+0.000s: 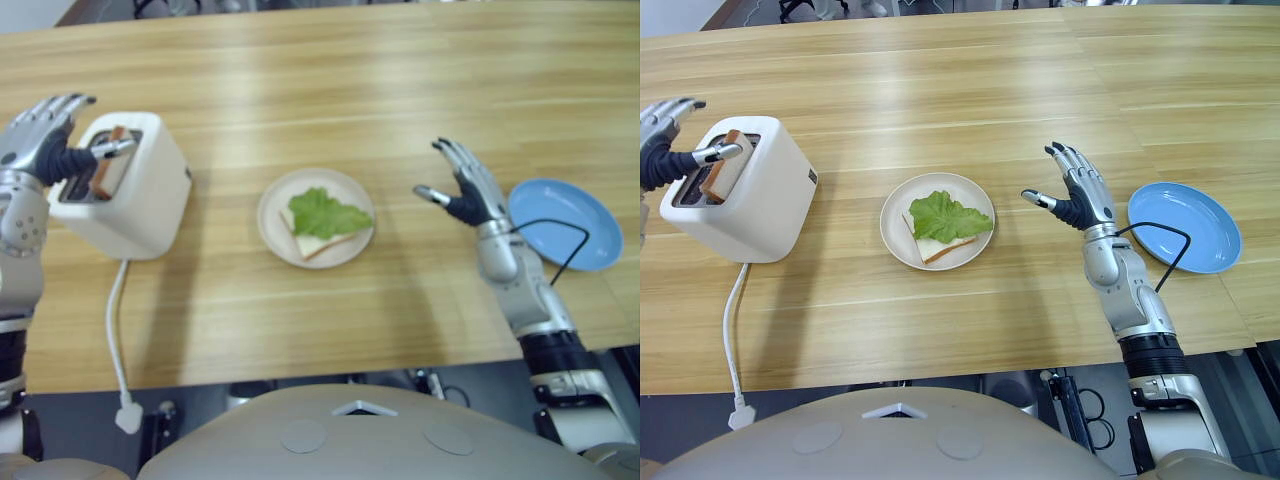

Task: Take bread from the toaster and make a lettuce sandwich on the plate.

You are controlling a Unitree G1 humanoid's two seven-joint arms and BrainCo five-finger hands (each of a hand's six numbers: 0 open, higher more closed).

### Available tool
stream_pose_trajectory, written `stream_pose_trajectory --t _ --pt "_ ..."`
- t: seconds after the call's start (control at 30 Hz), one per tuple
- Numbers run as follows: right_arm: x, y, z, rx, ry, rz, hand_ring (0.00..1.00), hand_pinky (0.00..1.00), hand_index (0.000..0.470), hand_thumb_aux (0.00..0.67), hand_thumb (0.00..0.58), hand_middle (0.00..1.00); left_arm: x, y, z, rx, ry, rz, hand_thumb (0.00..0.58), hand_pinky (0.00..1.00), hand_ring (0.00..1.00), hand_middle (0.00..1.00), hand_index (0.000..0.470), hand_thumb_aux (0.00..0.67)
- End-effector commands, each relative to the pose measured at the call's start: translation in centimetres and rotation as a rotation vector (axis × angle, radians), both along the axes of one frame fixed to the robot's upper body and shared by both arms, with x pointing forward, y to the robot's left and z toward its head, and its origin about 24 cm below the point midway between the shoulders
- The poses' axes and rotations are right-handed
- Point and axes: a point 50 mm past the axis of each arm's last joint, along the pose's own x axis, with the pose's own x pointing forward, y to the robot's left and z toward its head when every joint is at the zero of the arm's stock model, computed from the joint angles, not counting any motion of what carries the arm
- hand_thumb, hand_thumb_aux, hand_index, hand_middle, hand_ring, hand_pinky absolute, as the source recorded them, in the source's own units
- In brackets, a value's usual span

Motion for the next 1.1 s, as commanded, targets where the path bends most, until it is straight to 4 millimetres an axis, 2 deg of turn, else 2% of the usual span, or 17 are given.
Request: stream_pose_trajectory --t 0.03,0.23,0.4,0.43,0.47,0.5,0.53,0.57,0.73,0.87,1.0,1.1 --pt "-0.2 -0.4 -0.4 -0.011 0.017 -0.014 0.0 0.0 0.0 0.0 0.0 0.0 0.1 0.6 -1.5 0.032 0.069 0.049 0.0 0.0 0.0 0.0 0.0 0.0" --pt "-0.4 -0.3 -0.6 -0.014 0.027 -0.014 0.0 0.0 0.0 0.0 0.0 0.0 0.4 1.5 -3.0 0.043 0.12 0.097 0.0 0.0 0.0 0.0 0.0 0.0" --pt "-0.3 -0.2 -0.7 -0.017 0.03 -0.013 0.0 0.0 0.0 0.0 0.0 0.0 0.6 1.6 -3.2 0.031 0.113 0.094 0.0 0.0 0.0 0.0 0.0 0.0" --pt "-0.3 -0.2 -0.7 -0.018 0.031 -0.013 0.0 0.0 0.0 0.0 0.0 0.0 0.6 1.6 -3.0 0.031 0.1 0.09 0.268 0.0 0.0 0.0 0.123 0.179" --pt "-0.3 -0.2 -0.8 -0.019 0.033 -0.013 0.0 0.0 0.0 0.0 0.0 0.0 0.7 1.5 -2.7 0.028 0.079 0.086 0.511 0.0 0.0 0.0 0.301 0.439" --pt "-0.3 -0.2 -0.8 -0.019 0.035 -0.013 0.0 0.0 0.0 0.0 0.0 0.0 0.7 1.5 -2.3 0.025 0.055 0.081 0.511 0.0 0.0 0.0 0.301 0.439" --pt "-0.4 -0.2 -0.8 -0.02 0.036 -0.013 0.0 0.0 0.0 0.0 0.0 0.0 0.8 1.4 -2.0 0.024 0.031 0.076 0.58 0.27 0.27 0.27 0.46 0.67" --pt "-0.4 -0.2 -0.9 -0.021 0.038 -0.013 0.0 0.0 0.0 0.0 0.0 0.0 0.8 1.3 -1.5 0.022 0.003 0.073 0.58 1.0 1.0 1.0 0.46 0.67" --pt "-0.4 -0.2 -1.1 -0.026 0.045 -0.014 0.0 0.0 0.0 0.0 0.0 0.0 0.8 0.6 0.4 0.038 -0.119 0.026 0.58 1.0 1.0 1.0 0.46 0.67" --pt "-0.4 -0.2 -1.3 -0.033 0.053 -0.015 0.0 0.0 0.0 0.0 0.0 0.0 0.9 -0.8 2.0 0.064 -0.235 -0.048 0.58 1.0 1.0 1.0 0.46 0.67" --pt "-0.3 -0.3 -1.4 -0.036 0.057 -0.018 0.0 0.0 0.0 0.0 0.0 0.0 0.8 -1.6 2.8 0.072 -0.314 -0.101 0.58 1.0 1.0 1.0 0.46 0.67" --pt "-0.4 -0.3 -1.5 -0.035 0.059 -0.021 0.0 0.0 0.0 0.0 0.0 0.0 0.6 -2.0 3.4 -0.019 -0.38 -0.145 0.58 1.0 1.0 1.0 0.46 0.67"
